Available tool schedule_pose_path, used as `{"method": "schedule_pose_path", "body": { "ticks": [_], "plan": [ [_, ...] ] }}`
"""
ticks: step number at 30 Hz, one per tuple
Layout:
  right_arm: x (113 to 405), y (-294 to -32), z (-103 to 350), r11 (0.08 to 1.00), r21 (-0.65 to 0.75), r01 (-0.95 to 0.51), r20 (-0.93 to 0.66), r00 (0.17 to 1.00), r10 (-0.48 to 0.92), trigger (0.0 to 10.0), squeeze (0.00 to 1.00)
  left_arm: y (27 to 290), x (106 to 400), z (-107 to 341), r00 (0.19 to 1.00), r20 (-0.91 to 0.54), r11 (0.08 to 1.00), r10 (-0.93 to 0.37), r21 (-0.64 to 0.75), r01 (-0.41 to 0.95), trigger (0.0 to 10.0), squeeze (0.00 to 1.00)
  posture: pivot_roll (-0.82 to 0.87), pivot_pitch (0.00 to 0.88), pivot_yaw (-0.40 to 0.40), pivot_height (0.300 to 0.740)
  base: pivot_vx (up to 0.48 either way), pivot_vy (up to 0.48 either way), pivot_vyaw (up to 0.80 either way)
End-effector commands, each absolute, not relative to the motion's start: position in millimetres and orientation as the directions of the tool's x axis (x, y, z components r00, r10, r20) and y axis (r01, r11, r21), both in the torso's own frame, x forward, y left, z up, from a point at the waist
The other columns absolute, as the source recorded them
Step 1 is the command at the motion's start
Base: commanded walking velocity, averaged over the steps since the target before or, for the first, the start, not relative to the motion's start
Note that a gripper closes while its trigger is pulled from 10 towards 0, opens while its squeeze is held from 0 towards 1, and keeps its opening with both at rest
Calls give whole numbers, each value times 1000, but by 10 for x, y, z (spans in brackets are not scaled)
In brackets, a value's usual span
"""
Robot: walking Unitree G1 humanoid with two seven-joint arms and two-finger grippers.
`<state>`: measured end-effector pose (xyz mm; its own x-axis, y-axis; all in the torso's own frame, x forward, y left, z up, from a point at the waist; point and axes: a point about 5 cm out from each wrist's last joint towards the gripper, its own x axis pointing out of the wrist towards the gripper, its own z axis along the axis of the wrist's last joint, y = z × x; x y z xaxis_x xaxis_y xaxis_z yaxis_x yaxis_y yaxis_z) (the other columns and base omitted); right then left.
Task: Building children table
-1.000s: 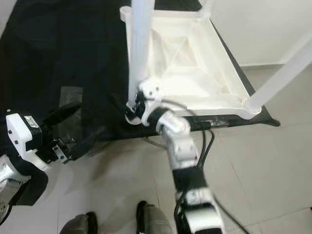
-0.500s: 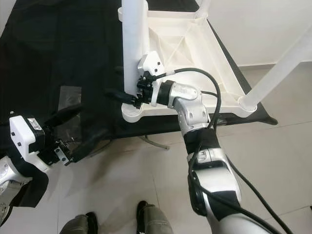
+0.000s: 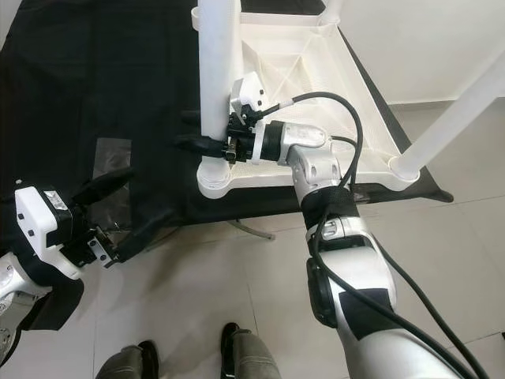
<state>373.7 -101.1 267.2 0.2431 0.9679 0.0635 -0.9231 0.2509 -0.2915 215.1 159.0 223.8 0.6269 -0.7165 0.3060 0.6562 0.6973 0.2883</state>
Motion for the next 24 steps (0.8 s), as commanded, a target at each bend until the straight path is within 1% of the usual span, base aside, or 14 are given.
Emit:
{"method": "schedule_pose_path", "body": {
  "ticks": [1, 3, 4, 5, 6, 7, 8, 9, 10, 11, 12, 17, 23, 24],
  "plan": [
    [3743, -1049, 2495, 308, -275, -911, 36, 310, 950, 0, 0, 1590, 2130, 2225, 627, 307, 698, -716, 285, 657, 10000, 0, 60, 255, -108, 740, 0, 0, 0],
    [3747, -1082, 2395, 410, -271, -871, 50, 413, 909, 0, 0, 1605, 2131, 2220, 630, 305, 700, -714, 284, 656, 10000, 0, 61, 258, -104, 740, 0, 0, 0],
    [3747, -1082, 2395, 410, -271, -871, 50, 413, 909, 0, 0, 1605, 2131, 2220, 630, 305, 700, -714, 284, 656, 10000, 0, 61, 258, -104, 740, 0, 0, 0],
    [3751, -1094, 2302, 521, -243, -819, 70, 521, 851, 0, 0, 1608, 2130, 2218, 630, 303, 699, -715, 284, 656, 10000, 0, 64, 258, -101, 740, 0, 0, 0],
    [3752, -1106, 2240, 592, -221, -775, 80, 591, 803, 0, 0, 1609, 2130, 2218, 630, 303, 698, -715, 284, 657, 10000, 0, 64, 258, -101, 740, 0, 0, 0],
    [3752, -1106, 2240, 592, -221, -775, 80, 591, 803, 0, 0, 1609, 2130, 2218, 630, 303, 698, -715, 284, 657, 10000, 0, 64, 258, -101, 740, 0, 0, 0],
    [3745, -1142, 2080, 789, -198, -581, 92, 791, 605, 0, 0, 1612, 2129, 2219, 628, 302, 696, -718, 282, 660, 10000, 0, 53, 262, -97, 740, 0, 0, 0],
    [3745, -1142, 2080, 789, -198, -581, 92, 791, 605, 0, 0, 1612, 2129, 2219, 628, 302, 696, -718, 282, 660, 10000, 0, 53, 262, -97, 740, 0, 0, 0],
    [3603, -1057, 1866, 859, -147, -491, 77, 860, 505, 0, 0, 1603, 2129, 2220, 624, 301, 692, -722, 280, 665, 10000, 0, 46, 269, -96, 740, 0, 0, 0],
    [3491, -978, 1746, 902, -105, -418, 77, 901, 426, 0, 0, 1594, 2132, 2209, 619, 297, 686, -727, 279, 672, 10000, 0, 45, 261, -84, 740, 0, 0, 0],
    [3451, -949, 1713, 928, -83, -364, 84, 925, 371, 0, 0, 1582, 2135, 2205, 614, 297, 681, -731, 275, 678, 10000, 0, 44, 253, -81, 740, 0, 0, 0],
    [3547, -915, 1822, 933, -90, -349, 118, 926, 358, 0, 0, 1566, 2151, 2210, 608, 301, 678, -734, 275, 682, 10000, 0, 48, 251, -87, 740, 0, 0, 0],
    [3589, -909, 1901, 944, -87, -317, 124, 937, 326, 0, 0, 1573, 2152, 2209, 610, 301, 680, -732, 277, 679, 10000, 0, 51, 250, -86, 740, 0, 0, 0],
    [3593, -902, 1920, 944, -85, -319, 121, 937, 328, 10000, 0, 1576, 2153, 2211, 611, 302, 681, -732, 278, 678, 10000, 0, 55, 249, -85, 740, 0, 0, 0]
  ]
}}
